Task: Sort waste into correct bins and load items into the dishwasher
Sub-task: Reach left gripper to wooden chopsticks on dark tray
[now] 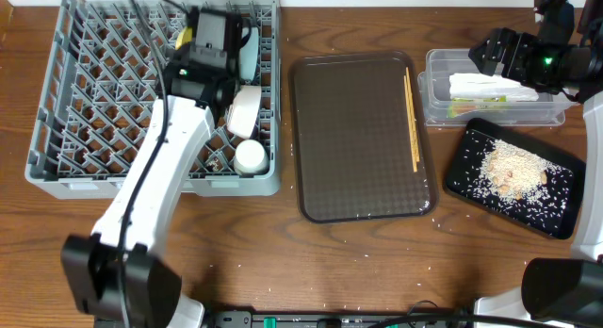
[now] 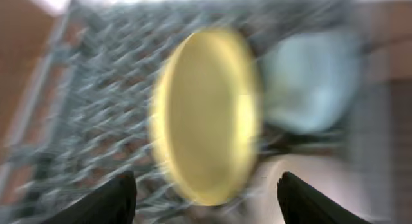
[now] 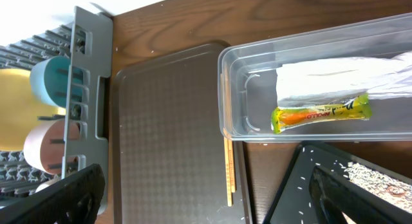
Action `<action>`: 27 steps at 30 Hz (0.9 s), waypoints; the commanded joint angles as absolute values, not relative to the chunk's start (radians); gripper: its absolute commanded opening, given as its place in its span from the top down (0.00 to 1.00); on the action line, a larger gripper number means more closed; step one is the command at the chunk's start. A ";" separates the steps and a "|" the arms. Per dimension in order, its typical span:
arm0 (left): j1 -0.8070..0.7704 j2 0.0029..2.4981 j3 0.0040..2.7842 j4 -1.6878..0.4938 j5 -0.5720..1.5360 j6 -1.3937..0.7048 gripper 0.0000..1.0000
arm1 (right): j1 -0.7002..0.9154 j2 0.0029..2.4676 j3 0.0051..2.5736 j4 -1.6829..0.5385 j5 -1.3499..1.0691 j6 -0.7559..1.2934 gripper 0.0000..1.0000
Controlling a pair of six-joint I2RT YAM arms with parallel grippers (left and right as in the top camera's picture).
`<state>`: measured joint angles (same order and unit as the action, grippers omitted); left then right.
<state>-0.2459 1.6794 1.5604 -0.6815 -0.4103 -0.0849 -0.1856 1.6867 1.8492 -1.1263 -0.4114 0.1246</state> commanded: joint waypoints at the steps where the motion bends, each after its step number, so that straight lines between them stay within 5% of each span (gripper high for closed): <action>1: -0.337 1.649 1.628 -0.696 -0.125 -0.269 0.27 | -0.182 1.688 1.847 -1.127 -0.416 0.118 0.01; 13: -0.727 1.955 1.628 -0.536 -0.047 -0.429 0.27 | -0.182 1.688 1.847 -1.127 -0.416 0.118 0.01; 27: -0.826 2.230 1.628 -0.235 -0.070 -0.401 0.26 | -0.182 1.688 1.847 -1.127 -0.416 0.118 0.01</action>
